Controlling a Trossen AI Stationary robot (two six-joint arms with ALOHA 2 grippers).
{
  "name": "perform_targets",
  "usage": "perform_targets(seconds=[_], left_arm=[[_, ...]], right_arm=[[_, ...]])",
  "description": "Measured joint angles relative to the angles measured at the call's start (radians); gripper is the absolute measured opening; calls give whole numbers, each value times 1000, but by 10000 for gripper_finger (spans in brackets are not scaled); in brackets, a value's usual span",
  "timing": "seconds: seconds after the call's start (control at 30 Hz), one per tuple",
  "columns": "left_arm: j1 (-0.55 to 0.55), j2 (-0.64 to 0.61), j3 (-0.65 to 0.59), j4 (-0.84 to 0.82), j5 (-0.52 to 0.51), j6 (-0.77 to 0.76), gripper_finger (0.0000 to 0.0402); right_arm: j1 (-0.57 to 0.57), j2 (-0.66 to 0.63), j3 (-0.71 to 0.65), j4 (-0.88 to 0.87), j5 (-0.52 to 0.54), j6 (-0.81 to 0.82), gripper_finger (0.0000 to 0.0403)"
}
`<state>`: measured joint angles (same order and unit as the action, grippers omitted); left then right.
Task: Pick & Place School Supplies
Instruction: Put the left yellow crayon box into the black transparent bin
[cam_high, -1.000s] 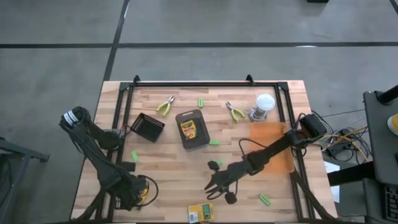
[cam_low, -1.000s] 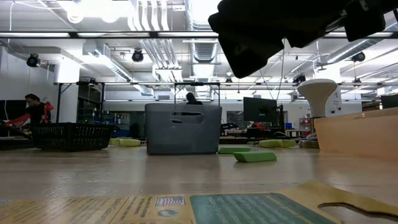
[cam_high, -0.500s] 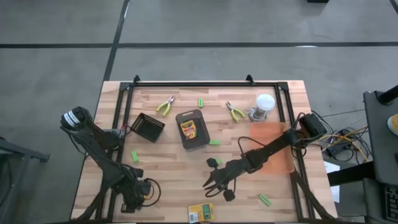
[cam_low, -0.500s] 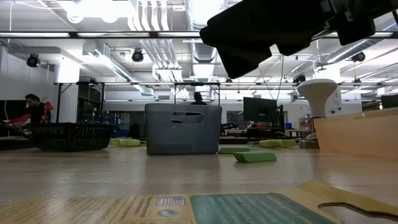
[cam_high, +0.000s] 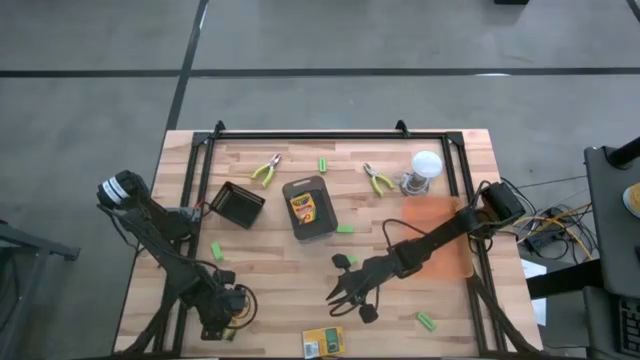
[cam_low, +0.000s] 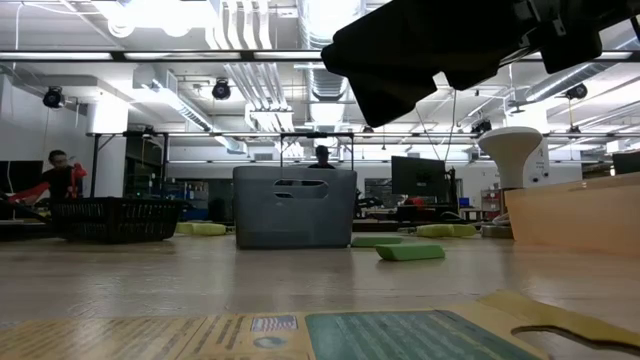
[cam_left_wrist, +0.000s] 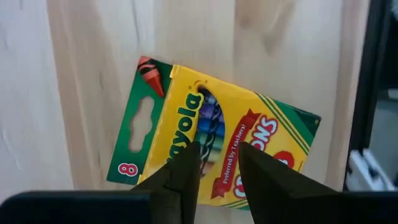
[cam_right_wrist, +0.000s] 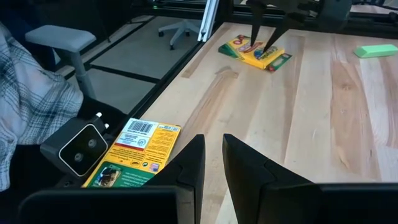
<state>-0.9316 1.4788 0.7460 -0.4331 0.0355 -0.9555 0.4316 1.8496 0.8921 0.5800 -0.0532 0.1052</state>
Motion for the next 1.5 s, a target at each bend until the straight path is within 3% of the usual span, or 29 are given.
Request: perform_targets(seconds=[0.17,0.33,0.57,1.07,1.5], left_arm=[[3,2,4,54,-152,96,116],[32,2,1,77,-288,91,116],[79,2,13,72,-119,124,116],[79,-5,23,66,-53,136,116],[79,46,-14,118,-58,134,116]], right_arm=[[0,0,0,-1,0,14,57],[0,0,0,-2,0,15,57],[0,0,0,-6,0,15,57],[0,0,-7,-8,0,19,57],[2,0,-10,-7,0,45,57]])
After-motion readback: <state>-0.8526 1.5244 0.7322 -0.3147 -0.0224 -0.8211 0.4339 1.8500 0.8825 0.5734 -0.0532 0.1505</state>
